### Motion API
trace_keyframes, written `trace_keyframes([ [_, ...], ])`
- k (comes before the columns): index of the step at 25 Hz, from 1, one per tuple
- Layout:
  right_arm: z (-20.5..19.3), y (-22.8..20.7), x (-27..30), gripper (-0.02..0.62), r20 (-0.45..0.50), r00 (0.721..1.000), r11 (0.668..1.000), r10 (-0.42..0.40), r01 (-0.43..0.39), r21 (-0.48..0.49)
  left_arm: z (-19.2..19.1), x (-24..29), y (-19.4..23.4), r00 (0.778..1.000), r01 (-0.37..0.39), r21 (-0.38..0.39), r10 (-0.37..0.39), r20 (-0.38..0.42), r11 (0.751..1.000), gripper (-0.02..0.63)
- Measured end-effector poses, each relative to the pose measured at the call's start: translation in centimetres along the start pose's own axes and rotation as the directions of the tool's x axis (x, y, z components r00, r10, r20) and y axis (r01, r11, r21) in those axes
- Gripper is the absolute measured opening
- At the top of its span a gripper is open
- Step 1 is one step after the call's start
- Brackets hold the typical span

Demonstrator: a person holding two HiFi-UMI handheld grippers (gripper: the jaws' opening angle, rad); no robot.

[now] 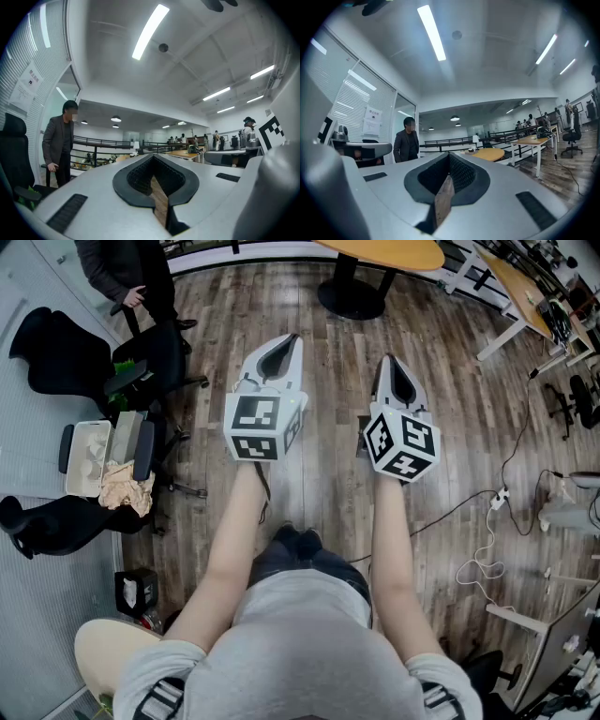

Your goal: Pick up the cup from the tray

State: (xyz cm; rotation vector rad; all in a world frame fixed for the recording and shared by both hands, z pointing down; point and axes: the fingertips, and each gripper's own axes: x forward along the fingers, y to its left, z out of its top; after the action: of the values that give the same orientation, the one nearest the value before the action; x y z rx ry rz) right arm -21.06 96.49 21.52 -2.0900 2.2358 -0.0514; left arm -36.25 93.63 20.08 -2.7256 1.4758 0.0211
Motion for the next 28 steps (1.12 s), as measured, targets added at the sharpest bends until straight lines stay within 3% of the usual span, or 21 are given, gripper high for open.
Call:
trace_keyframes([
  [28,-0.2,-3.5,0.6,0.008,0.037,0.999,1.0,0.006,-0.005,-0.011,-0.9,3.1,-2.3,1.0,0.008,0.02,-0.008,-0.011,1.0,0.008],
])
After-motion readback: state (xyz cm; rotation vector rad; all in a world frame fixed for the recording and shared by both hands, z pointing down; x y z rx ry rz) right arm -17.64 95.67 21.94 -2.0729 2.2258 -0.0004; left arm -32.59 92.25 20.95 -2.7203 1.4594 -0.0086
